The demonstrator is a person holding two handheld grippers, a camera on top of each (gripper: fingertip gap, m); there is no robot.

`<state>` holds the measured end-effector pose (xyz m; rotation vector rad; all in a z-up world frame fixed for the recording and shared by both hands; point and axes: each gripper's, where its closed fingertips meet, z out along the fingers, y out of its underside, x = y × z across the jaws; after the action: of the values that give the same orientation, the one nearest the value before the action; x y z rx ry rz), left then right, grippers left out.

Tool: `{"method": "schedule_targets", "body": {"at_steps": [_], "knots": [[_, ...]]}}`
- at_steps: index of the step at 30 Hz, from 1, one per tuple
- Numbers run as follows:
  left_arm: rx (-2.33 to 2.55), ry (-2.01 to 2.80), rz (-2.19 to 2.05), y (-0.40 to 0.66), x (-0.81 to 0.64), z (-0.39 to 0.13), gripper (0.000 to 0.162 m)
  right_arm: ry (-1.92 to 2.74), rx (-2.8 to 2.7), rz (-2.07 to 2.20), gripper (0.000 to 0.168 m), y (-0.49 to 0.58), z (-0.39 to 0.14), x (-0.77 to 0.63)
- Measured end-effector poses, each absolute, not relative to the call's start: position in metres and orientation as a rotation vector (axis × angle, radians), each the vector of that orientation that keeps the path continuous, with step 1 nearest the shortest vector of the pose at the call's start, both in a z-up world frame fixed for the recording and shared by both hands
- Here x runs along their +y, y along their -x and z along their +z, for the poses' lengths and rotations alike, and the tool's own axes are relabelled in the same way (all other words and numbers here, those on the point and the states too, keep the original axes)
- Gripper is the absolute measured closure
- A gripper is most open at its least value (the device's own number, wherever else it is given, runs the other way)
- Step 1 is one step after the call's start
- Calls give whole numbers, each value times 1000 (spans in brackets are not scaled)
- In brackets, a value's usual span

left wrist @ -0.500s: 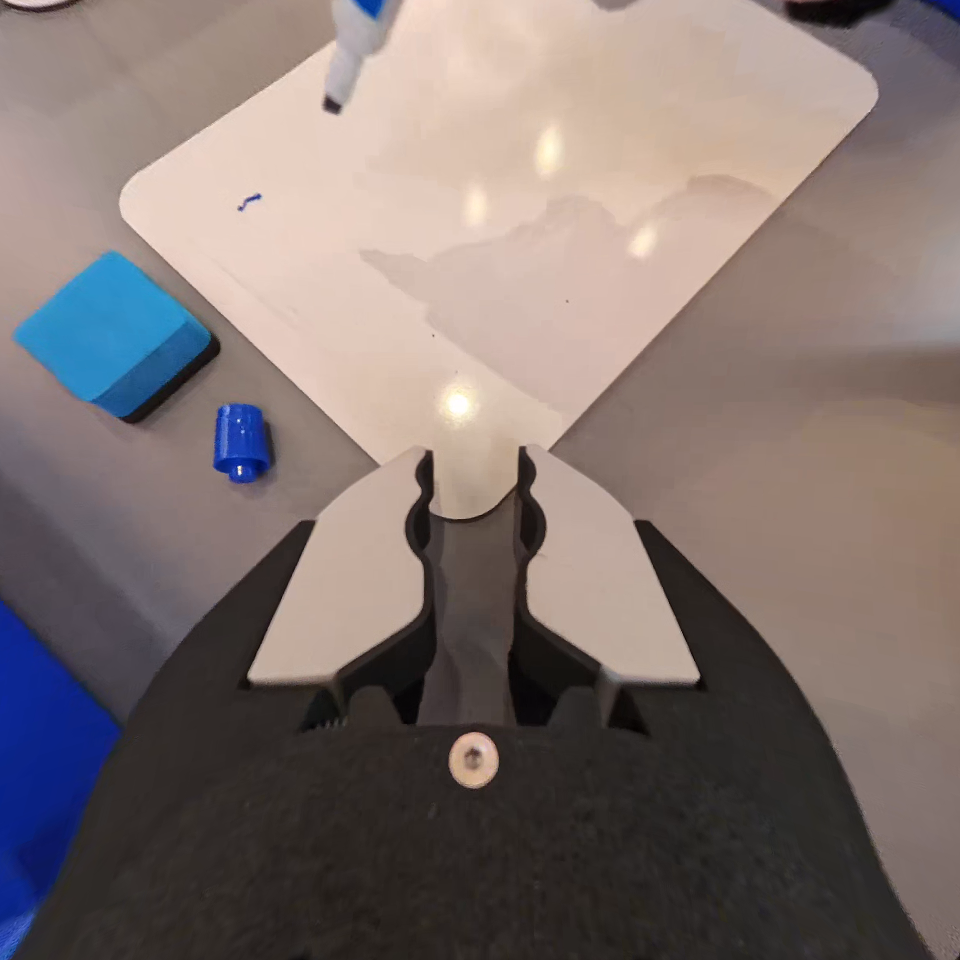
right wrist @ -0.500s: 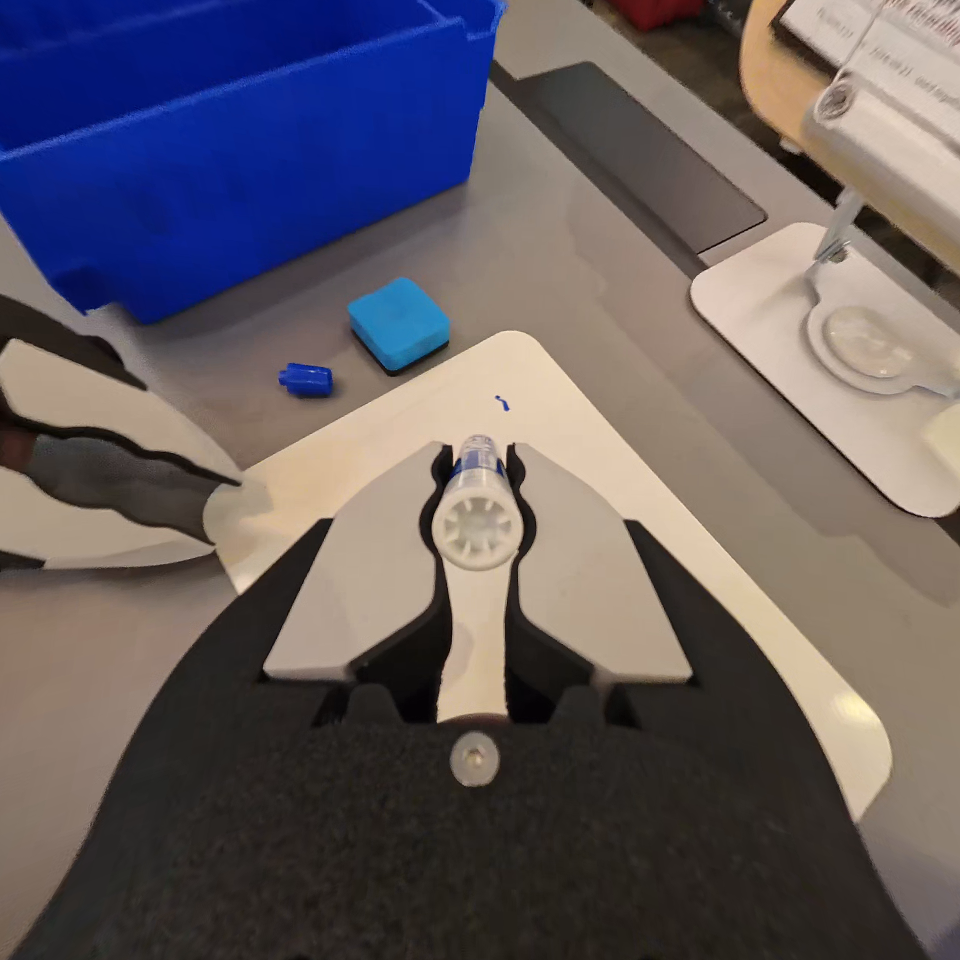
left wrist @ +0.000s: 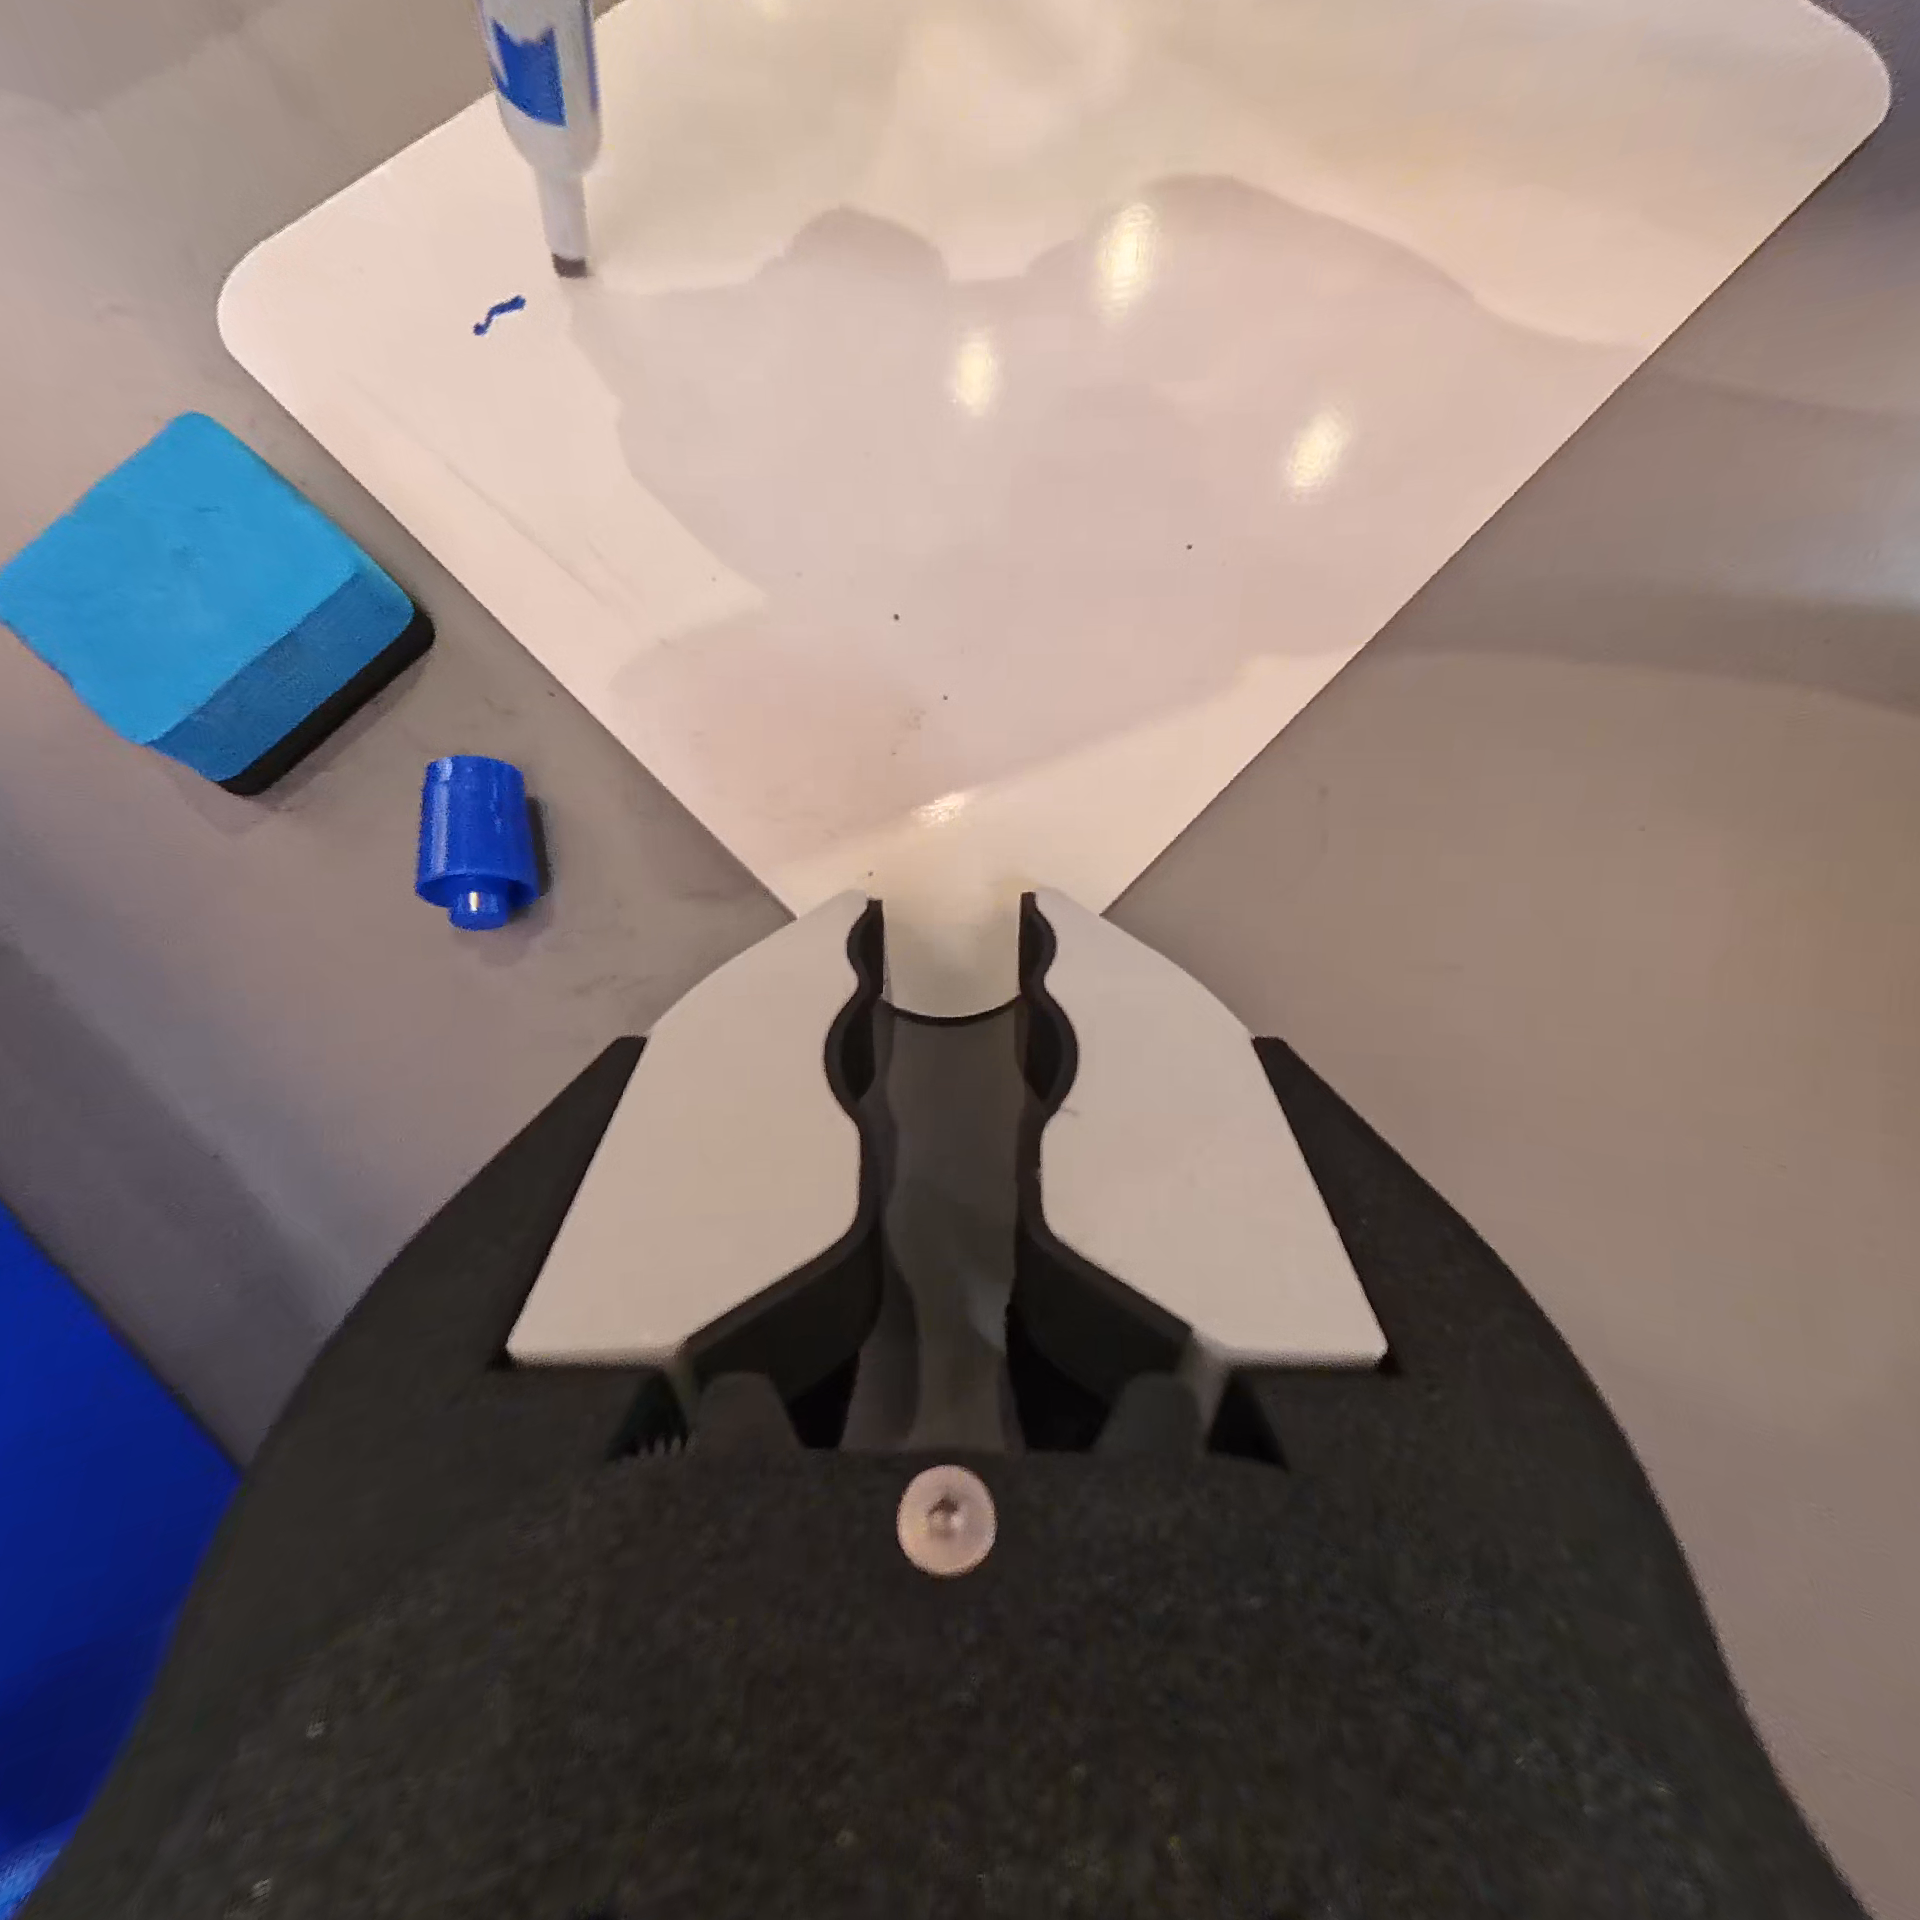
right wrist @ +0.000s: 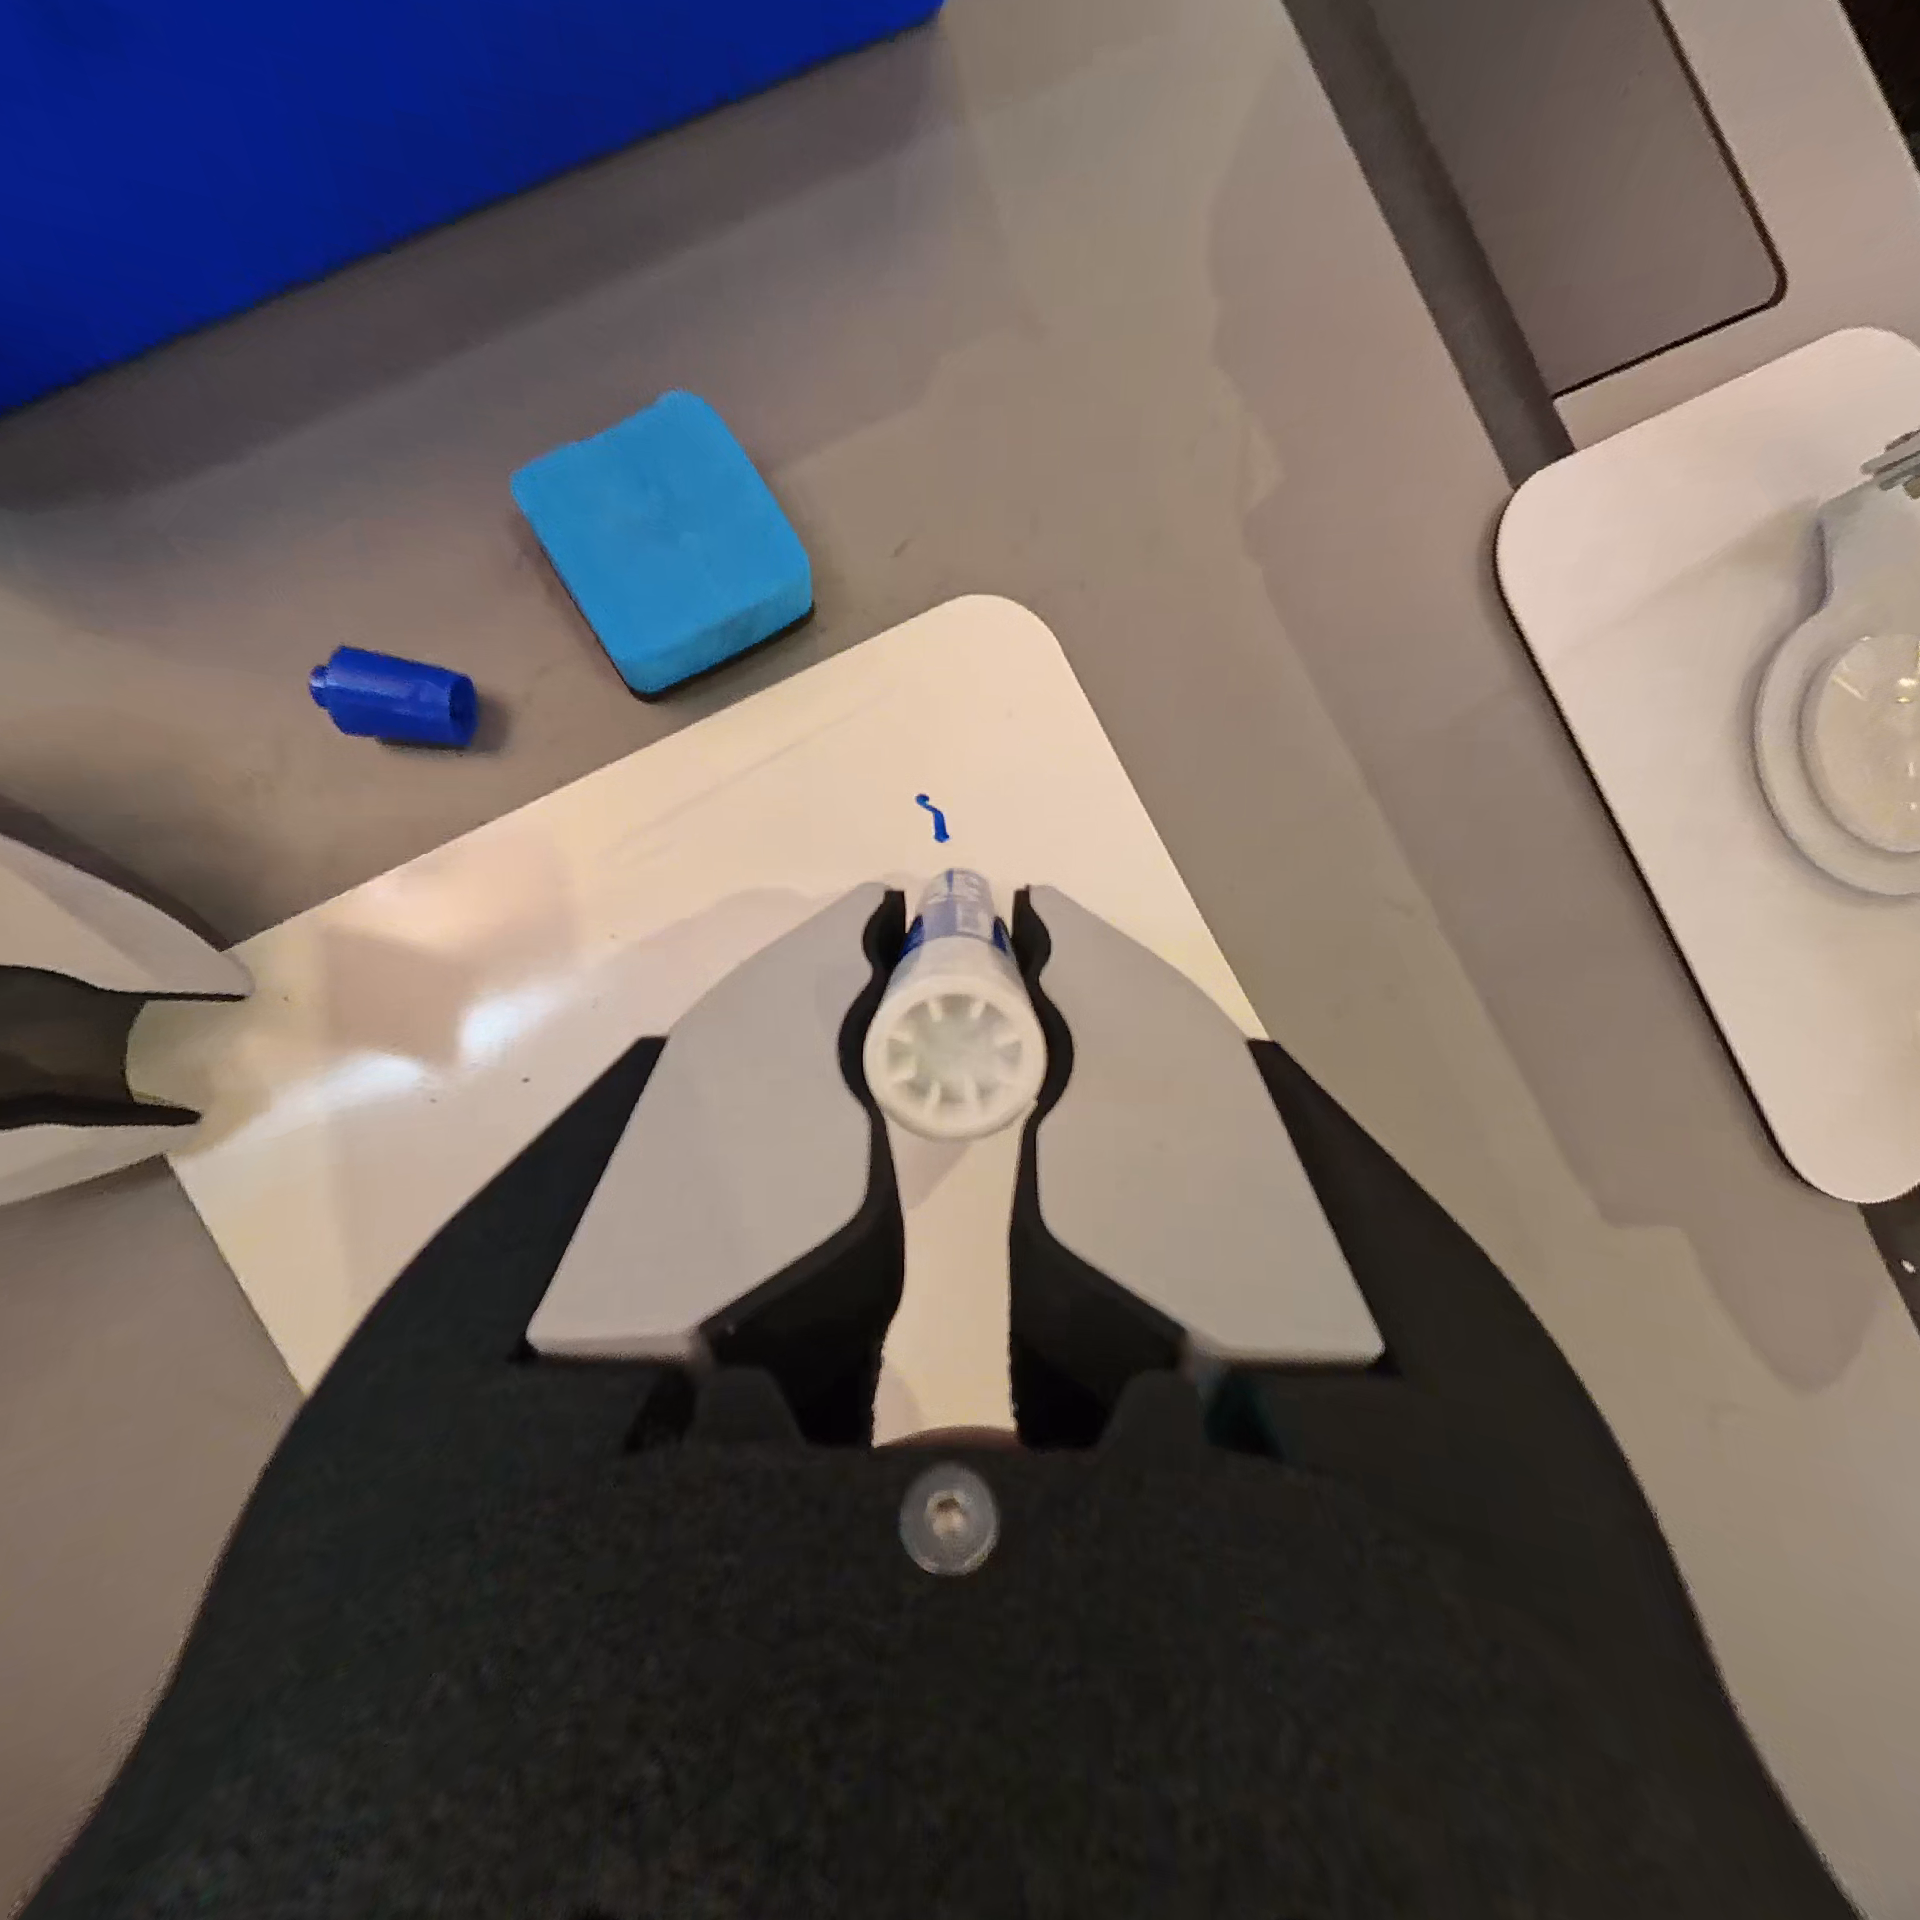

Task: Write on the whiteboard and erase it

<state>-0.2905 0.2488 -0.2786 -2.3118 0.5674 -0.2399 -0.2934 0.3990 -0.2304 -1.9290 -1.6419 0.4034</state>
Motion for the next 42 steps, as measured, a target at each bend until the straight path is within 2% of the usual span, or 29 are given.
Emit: {"method": "schedule_targets", "body": {"at_steps": [27,42], "knots": [[565,2307,-230,290,248,-279,141,1890,-1765,436,148,332,-230,378],[550,2308,-220,293,248,-279,144,1900,-1797,364,148,307,-230,360]]}}
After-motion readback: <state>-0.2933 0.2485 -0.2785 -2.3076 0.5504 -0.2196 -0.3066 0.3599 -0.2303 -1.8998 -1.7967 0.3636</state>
